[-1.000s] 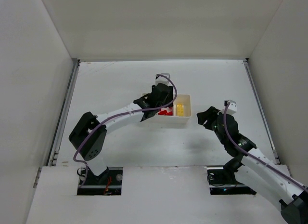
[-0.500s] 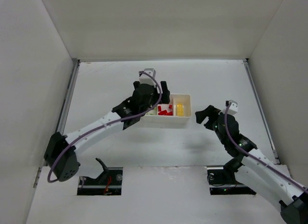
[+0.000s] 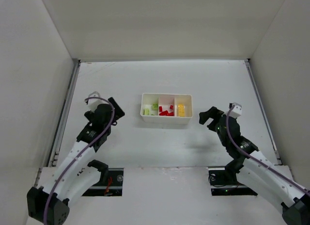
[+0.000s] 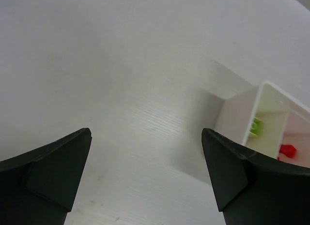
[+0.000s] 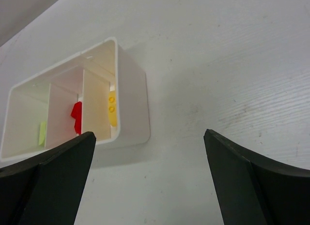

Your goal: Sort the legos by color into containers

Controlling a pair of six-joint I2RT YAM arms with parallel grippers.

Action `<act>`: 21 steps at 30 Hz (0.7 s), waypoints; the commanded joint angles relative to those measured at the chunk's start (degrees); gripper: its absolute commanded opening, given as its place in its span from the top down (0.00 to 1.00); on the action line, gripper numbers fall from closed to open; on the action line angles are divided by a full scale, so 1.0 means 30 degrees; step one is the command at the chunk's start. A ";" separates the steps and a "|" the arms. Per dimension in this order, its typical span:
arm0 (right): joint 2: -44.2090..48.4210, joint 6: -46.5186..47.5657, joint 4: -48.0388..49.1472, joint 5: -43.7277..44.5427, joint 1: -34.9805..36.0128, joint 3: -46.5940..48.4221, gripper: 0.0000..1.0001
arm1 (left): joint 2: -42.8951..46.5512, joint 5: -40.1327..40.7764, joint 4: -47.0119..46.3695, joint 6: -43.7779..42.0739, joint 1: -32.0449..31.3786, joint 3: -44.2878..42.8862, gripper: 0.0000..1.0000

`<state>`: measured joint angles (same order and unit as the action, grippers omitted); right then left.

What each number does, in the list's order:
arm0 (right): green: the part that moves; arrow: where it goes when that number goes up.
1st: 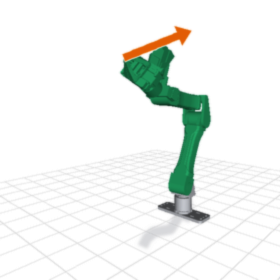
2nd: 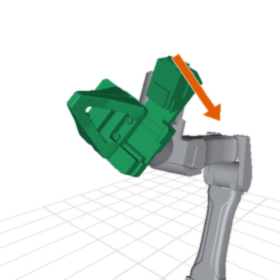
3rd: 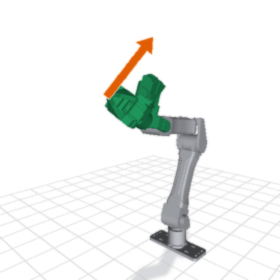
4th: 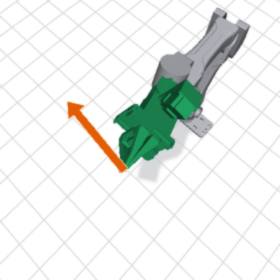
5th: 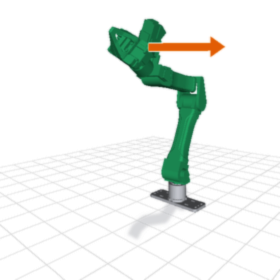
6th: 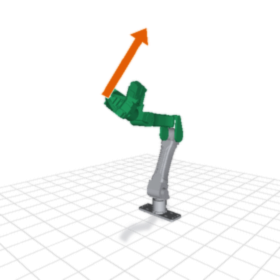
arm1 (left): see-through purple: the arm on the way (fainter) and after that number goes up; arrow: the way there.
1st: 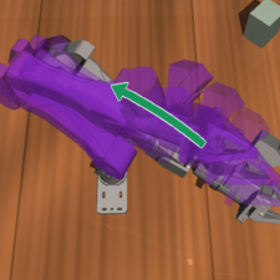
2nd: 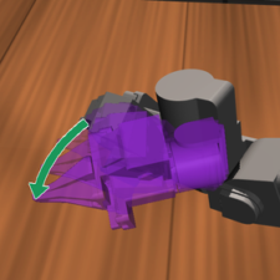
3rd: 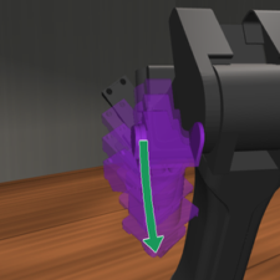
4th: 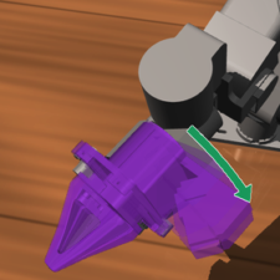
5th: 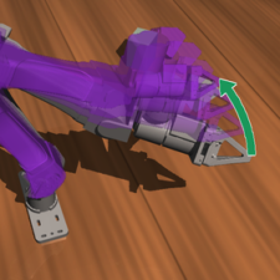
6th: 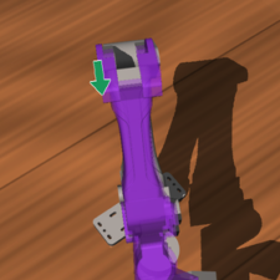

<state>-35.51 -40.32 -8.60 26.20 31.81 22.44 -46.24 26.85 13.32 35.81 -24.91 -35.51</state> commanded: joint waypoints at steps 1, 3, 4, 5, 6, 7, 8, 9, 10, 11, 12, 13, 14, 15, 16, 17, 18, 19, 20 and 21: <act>-0.0118 0.0080 0.0319 0.1461 -0.0043 0.0022 0.00 | 0.1756 0.0571 0.2763 0.1771 0.2187 0.0729 0.00; -0.0089 0.0050 0.0259 0.1609 -0.0043 -0.0008 0.00 | 0.2460 0.0455 0.3117 0.2181 0.3244 0.1140 0.00; -0.0088 0.0050 0.0288 0.1639 -0.0159 -0.0066 0.00 | 0.2783 0.0367 0.3147 0.2416 0.3539 0.1374 0.00; -0.0117 0.0137 0.0231 0.1639 -0.0247 -0.0067 0.00 | 0.3047 0.0250 0.3147 0.2679 0.3687 0.1551 0.00; -0.0147 0.0254 0.0230 0.1668 -0.0364 -0.0067 0.00 | 0.3253 0.0162 0.3031 0.2798 0.3775 0.1697 0.00; -0.0205 0.0313 0.0288 0.1669 -0.0540 -0.0154 0.00 | 0.3371 0.0103 0.2943 0.2857 0.3776 0.1728 0.00; -0.0205 0.0342 0.0231 0.1582 -0.0744 -0.0154 0.00 | 0.3401 0.0102 0.2884 0.2915 0.3747 0.1728 0.00; -0.0147 0.0401 0.0143 0.1465 -0.1007 -0.0184 0.00 | 0.3372 0.0102 0.2826 0.2916 0.3660 0.1641 0.00; -0.0002 0.0459 0.0142 0.1434 -0.1242 -0.0271 0.00 | 0.3314 0.0102 0.2796 0.2858 0.3572 0.1553 0.00; 0.0174 0.0547 0.0171 0.1405 -0.1534 -0.0388 0.00 | 0.3284 0.0102 0.2709 0.2770 0.3513 0.1494 0.00; 0.0233 0.0606 0.0027 0.1376 -0.1711 -0.0331 0.00 | 0.3284 0.0102 0.2592 0.2741 0.3426 0.1494 0.00; 0.0263 0.0867 -0.0033 0.1376 -0.1974 -0.0243 0.00 | 0.3313 0.0044 0.2446 0.2653 0.3338 0.1552 0.00; 0.0263 0.1044 -0.0033 0.1376 -0.2122 -0.0184 0.00 | 0.3429 0.0015 0.2299 0.2623 0.3279 0.1697 0.00; 0.0205 0.1075 -0.0062 0.1289 -0.2239 -0.0068 0.00 | 0.3575 -0.0073 0.2124 0.2594 0.3162 0.1873 0.00; 0.0147 0.1191 -0.0092 0.1143 -0.2328 0.0078 0.00 | 0.3751 -0.0189 0.1919 0.2565 0.3074 0.2049 0.00; 0.0059 0.1250 0.0082 0.1025 -0.2357 0.0167 0.00 | 0.3927 -0.0365 0.1743 0.2593 0.2957 0.2224 0.00; -0.0116 0.1396 0.0200 0.0908 -0.2445 0.0284 0.00 | 0.4044 -0.0598 0.1509 0.2594 0.2869 0.2400 0.00; -0.0321 0.1687 0.0404 0.0762 -0.2562 0.0459 0.00 | 0.4104 -0.0862 0.1275 0.2594 0.2781 0.2518 0.00; -0.0613 0.2096 0.0667 0.0615 -0.2766 0.0635 0.00 | 0.4162 -0.1154 0.1040 0.2681 0.2693 0.2606 0.00; -0.1051 0.2594 0.1047 0.0411 -0.3029 0.0840 0.00 | 0.4221 -0.1418 0.0719 0.2711 0.2605 0.2723 0.00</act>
<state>-36.82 -36.58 -8.91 28.51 24.25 21.82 -34.52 25.04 19.25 43.07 -16.27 -28.62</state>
